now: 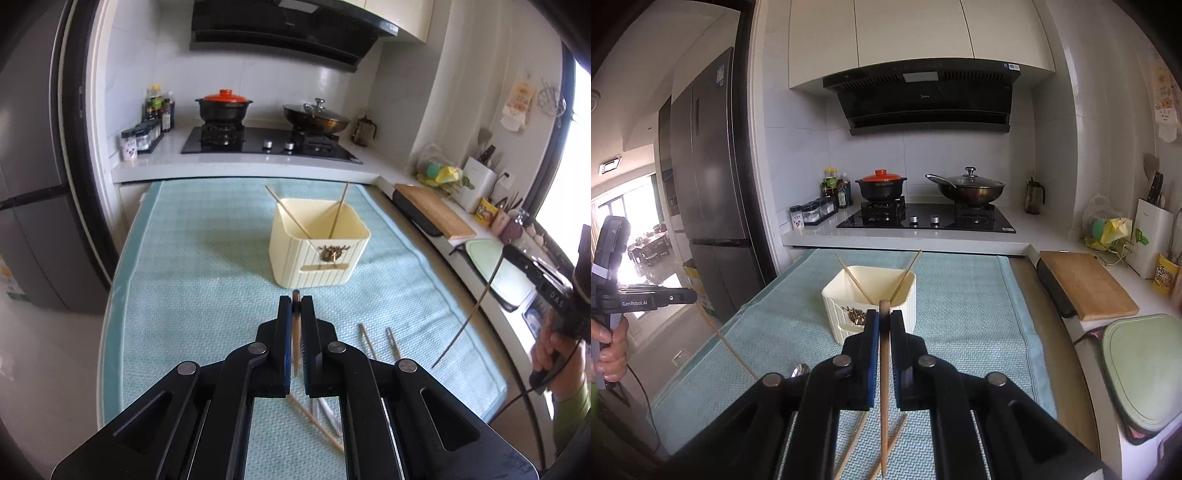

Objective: Organize utensils
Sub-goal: 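Lift the chopsticks with the right gripper and drop them into the caddy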

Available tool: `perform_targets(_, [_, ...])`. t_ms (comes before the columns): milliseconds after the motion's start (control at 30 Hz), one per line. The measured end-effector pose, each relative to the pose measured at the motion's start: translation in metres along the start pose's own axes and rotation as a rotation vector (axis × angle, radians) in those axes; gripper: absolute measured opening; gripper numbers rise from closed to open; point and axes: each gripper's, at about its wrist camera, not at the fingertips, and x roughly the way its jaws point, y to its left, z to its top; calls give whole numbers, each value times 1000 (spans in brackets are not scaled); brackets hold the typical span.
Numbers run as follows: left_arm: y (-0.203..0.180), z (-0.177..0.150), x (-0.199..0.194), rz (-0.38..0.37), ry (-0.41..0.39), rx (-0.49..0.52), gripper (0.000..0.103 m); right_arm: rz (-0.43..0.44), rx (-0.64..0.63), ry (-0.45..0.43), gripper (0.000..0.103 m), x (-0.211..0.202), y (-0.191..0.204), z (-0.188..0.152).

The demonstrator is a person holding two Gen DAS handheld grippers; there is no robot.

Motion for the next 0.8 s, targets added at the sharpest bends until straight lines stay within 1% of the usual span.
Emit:
perform_targets(233, [-3,18,-14,-30,-62,-22,3,11,27,-15,6,8,-3,4])
perform_targets(367, [-6,37,-20,-49,-100,-29,3,6,34,-40,6,10,-5,15])
perform_targets(500, [-10,61,-25,-69,-145,-32,3,6,34,-69,6,15,-6,36])
perform_targets(667, [-13,93,-25,-81,-200,-38,2,5,21,-128,6,27,-1,67])
perform_targets(800, [-17,123,-17,-71,-246,-32,3,4,25,-175,6,44,0,97])
